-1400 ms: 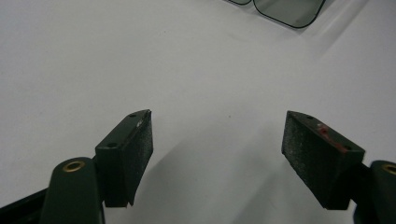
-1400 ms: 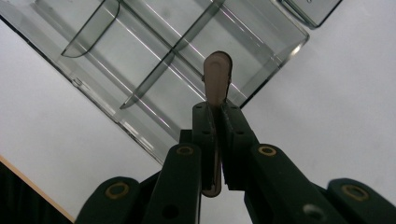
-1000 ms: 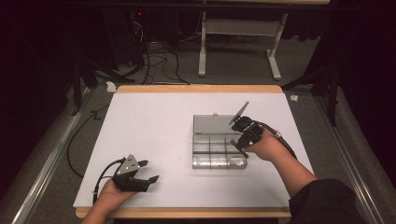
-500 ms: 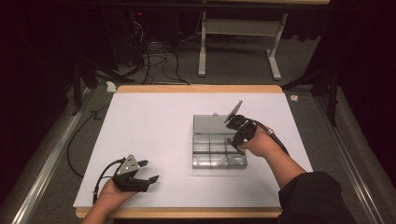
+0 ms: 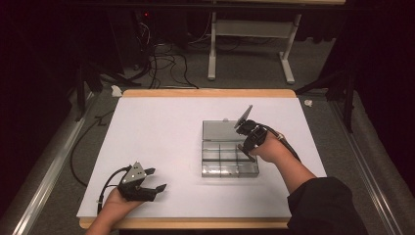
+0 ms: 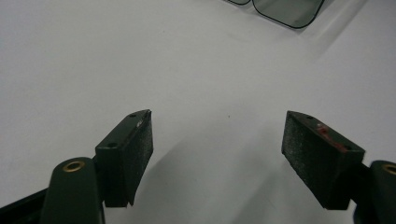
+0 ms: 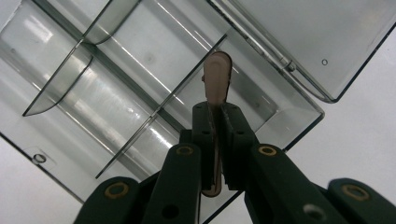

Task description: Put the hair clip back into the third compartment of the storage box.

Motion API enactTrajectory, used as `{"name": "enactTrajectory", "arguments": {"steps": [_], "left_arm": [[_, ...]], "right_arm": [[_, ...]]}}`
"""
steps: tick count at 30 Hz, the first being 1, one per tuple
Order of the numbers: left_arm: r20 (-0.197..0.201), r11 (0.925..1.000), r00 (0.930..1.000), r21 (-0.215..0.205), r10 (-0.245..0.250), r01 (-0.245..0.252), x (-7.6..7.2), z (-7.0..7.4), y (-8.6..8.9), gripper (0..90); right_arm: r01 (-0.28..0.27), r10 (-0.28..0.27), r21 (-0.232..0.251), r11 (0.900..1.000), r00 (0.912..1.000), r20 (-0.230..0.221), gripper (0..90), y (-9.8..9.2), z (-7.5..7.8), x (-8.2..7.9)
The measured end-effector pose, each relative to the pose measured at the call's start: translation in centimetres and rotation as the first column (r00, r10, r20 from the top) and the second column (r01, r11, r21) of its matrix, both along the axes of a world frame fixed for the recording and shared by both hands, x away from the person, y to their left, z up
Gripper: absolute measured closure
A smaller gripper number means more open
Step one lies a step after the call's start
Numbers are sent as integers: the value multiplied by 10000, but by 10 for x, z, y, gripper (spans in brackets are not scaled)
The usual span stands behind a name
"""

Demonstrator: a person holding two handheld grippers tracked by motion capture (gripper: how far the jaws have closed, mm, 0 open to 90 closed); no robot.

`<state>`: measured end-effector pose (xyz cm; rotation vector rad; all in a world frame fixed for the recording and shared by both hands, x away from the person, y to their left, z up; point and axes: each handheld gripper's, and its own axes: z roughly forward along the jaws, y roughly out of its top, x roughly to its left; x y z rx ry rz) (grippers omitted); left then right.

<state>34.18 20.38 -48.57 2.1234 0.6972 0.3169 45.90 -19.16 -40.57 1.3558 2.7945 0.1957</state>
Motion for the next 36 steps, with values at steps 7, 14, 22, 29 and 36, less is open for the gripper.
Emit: {"name": "enactTrajectory", "arguments": {"steps": [7, 14, 22, 29, 36], "left_arm": [[-1, 10000, 10000, -18, -14, 14, 0, 0, 0, 252], [4, 10000, 10000, -22, -20, 20, 0, 0, 0, 252], [-1, 10000, 10000, -20, -24, 24, 0, 0, 0, 252], [-2, 10000, 10000, -19, -29, 29, 0, 0, 0, 252], [4, 10000, 10000, -17, -24, 24, 0, 0, 0, 252]], "right_arm": [[-20, 20, -73, 10000, 10000, -71, 857, 0, -5, 4], [73, -73, 24, 10000, 9999, -144, 853, -1, -6, 6], [353, -351, 83, 9993, 9990, -263, 851, 0, -6, 6], [245, -244, 93, 9997, 9996, -174, 831, 1, -7, 6], [374, -372, 98, 9993, 9989, -269, 835, -1, -7, 8]]}}
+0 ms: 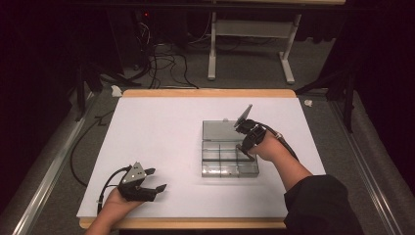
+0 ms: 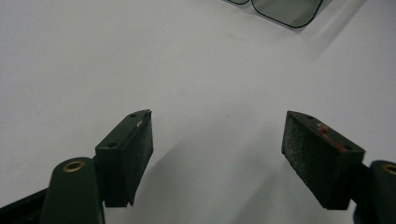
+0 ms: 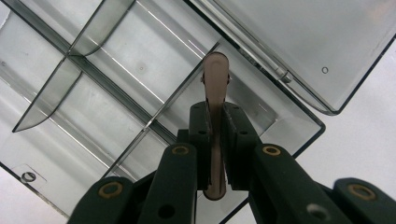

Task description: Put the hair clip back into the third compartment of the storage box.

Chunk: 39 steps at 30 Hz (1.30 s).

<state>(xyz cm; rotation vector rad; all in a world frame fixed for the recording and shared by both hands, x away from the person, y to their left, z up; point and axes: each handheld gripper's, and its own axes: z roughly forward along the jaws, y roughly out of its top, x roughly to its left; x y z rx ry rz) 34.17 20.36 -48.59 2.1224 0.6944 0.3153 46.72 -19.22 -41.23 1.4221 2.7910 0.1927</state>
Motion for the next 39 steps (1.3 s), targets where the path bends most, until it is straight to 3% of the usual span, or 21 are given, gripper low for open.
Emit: {"name": "enactTrajectory", "arguments": {"steps": [8, 21, 31, 39], "left_arm": [[-22, 10000, 10000, 13, -8, 8, 0, 0, 0, 252], [-8, 10000, 10000, -8, -6, 6, 0, 0, 0, 252], [14, 10000, 10000, 33, 15, -15, 0, 0, 0, 252], [13, 10000, 10000, 64, 16, -16, 0, 0, 0, 252]], "right_arm": [[-106, 106, -170, 9998, 9999, 18, 820, -3, -3, 2], [127, -129, 154, 9998, 9998, 170, 806, -4, 8, -3], [366, -392, 423, 9984, 9973, 628, 785, -25, 26, -15], [586, -620, 446, 9973, 9949, 796, 757, -41, 32, -22]]}}
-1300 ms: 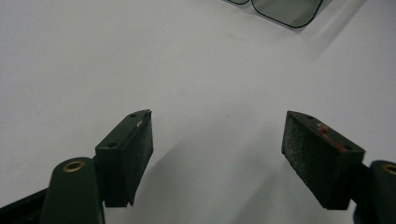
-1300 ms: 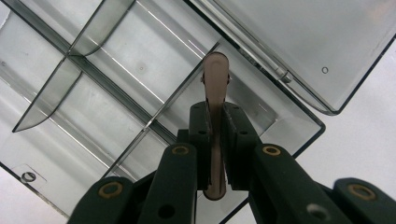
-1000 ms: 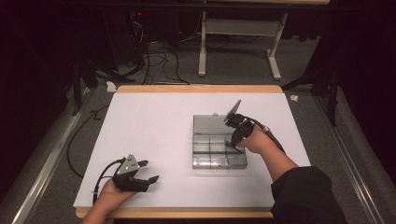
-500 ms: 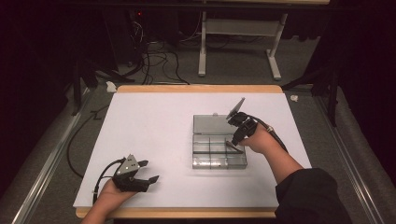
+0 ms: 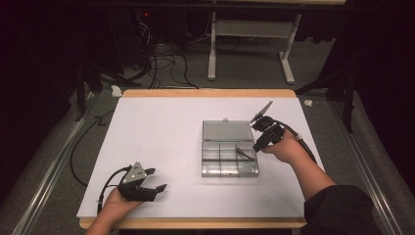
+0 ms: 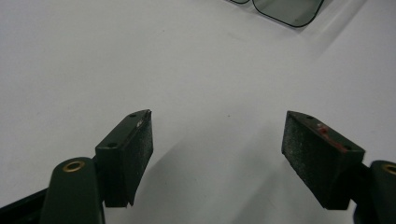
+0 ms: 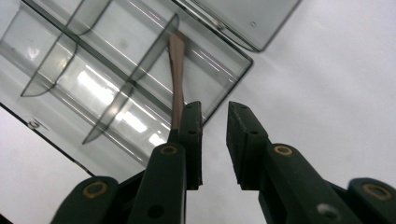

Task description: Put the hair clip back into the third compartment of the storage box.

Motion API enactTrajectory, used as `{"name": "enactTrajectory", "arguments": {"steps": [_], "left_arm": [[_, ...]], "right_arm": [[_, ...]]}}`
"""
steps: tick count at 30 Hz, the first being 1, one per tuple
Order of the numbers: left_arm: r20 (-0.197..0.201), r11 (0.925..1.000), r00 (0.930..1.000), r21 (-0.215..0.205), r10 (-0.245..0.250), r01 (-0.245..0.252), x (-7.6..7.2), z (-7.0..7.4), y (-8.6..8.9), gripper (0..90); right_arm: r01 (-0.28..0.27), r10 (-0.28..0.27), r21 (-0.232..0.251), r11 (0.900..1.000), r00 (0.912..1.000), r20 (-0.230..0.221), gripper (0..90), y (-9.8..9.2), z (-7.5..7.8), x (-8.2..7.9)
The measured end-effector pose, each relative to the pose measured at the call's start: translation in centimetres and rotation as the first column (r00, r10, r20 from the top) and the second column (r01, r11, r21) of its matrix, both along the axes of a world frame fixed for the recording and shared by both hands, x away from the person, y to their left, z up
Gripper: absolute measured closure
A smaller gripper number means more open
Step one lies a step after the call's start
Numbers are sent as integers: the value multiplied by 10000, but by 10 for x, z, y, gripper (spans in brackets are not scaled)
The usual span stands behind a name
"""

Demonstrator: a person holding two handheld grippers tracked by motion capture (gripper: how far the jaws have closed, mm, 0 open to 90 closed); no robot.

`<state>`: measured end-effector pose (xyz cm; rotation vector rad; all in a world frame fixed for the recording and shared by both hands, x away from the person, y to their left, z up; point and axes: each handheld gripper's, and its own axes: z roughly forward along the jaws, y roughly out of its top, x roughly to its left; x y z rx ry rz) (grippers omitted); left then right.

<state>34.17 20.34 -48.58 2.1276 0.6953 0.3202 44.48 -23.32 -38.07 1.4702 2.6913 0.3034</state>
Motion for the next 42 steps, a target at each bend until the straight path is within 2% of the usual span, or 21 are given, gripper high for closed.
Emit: {"name": "enactTrajectory", "arguments": {"steps": [12, 16, 18, 21, 22, 23, 25, 26, 27, 29, 30, 31, 33, 34, 35, 36, 37, 38, 39, 41, 42], "left_arm": [[11, 10000, 10000, -34, 49, -49, 0, 0, 0, 252], [-9, 10000, 10000, -40, 49, -49, 0, 0, 0, 251], [-5, 10000, 10000, -38, 81, -81, 0, 0, 0, 251], [-12, 10000, 10000, -17, 82, -82, 0, 0, 0, 251], [2, 9999, 10000, -14, 99, -99, 0, 0, 0, 251], [19, 9999, 9999, -14, 121, -121, 0, 0, 0, 251], [62, 9999, 9998, -13, 168, -168, 0, 0, 0, 251], [51, 9998, 9998, -38, 199, -199, 0, 0, 1, 251], [51, 9998, 9998, -38, 199, -199, 0, 0, 1, 251], [33, 9997, 9997, -125, 226, -226, 0, 0, 2, 251], [2, 9996, 9997, -148, 243, -243, 0, 0, 2, 251], [2, 9996, 9997, -148, 243, -243, 0, 0, 2, 251], [14, 9995, 9996, -178, 273, -273, 0, 0, 2, 250], [39, 9994, 9996, -194, 284, -283, 0, 0, 2, 251], [37, 9994, 9996, -208, 286, -285, 0, 0, 2, 251], [37, 9994, 9996, -208, 286, -285, 0, 0, 2, 251], [55, 9993, 9995, -206, 298, -297, 0, 0, 2, 251], [57, 9992, 9995, -213, 326, -325, 0, 0, 2, 252], [25, 9992, 9994, -194, 348, -348, 0, 0, 2, 252], [-12, 9989, 9991, -175, 424, -424, 1, 0, 2, 251], [-19, 9988, 9989, -152, 473, -474, 1, 0, 2, 251]], "right_arm": [[818, -821, 75, 9966, 9952, 531, 609, -34, -11, -18], [1057, -1105, 572, 9928, 9899, 890, 564, -47, -19, -29], [1219, -1353, 1006, 9874, 9808, 1403, 534, -56, -28, -40], [1317, -1523, 1271, 9831, 9737, 1692, 514, -61, -35, -49], [1479, -1815, 1635, 9754, 9596, 2151, 505, -66, -42, -59], [1479, -1815, 1635, 9754, 9596, 2151, 505, -66, -42, -59], [1530, -2013, 1944, 9689, 9443, 2603, 499, -70, -47, -67], [1681, -2412, 2462, 9545, 9208, 3064, 486, -75, -54, -78], [1681, -2412, 2462, 9545, 9208, 3064, 486, -75, -54, -78], [1726, -2712, 2822, 9437, 8923, 3608, 484, -80, -63, -88], [1693, -2991, 3187, 9326, 8567, 4202, 484, -83, -71, -99], [1693, -2991, 3187, 9326, 8567, 4202, 484, -83, -71, -99], [1731, -3332, 3494, 9209, 8148, 4745, 486, -86, -82, -111], [1675, -3509, 3632, 9165, 7724, 5294, 503, -86, -90, -120], [1606, -3582, 3692, 9154, 7437, 5645, 503, -86, -94, -125], [1522, -3521, 3643, 9188, 7331, 5818, 494, -85, -96, -127], [1522, -3521, 3643, 9188, 7331, 5818, 494, -85, -96, -127], [1308, -3409, 3600, 9237, 7092, 6171, 494, -83, -94, -129], [1308, -3409, 3600, 9237, 7092, 6171, 494, -83, -94, -129], [1396, -3340, 3519, 9256, 7389, 5852, 467, -82, -96, -124], [1479, -3371, 3499, 9250, 7444, 5764, 471, -82, -97, -124]]}}
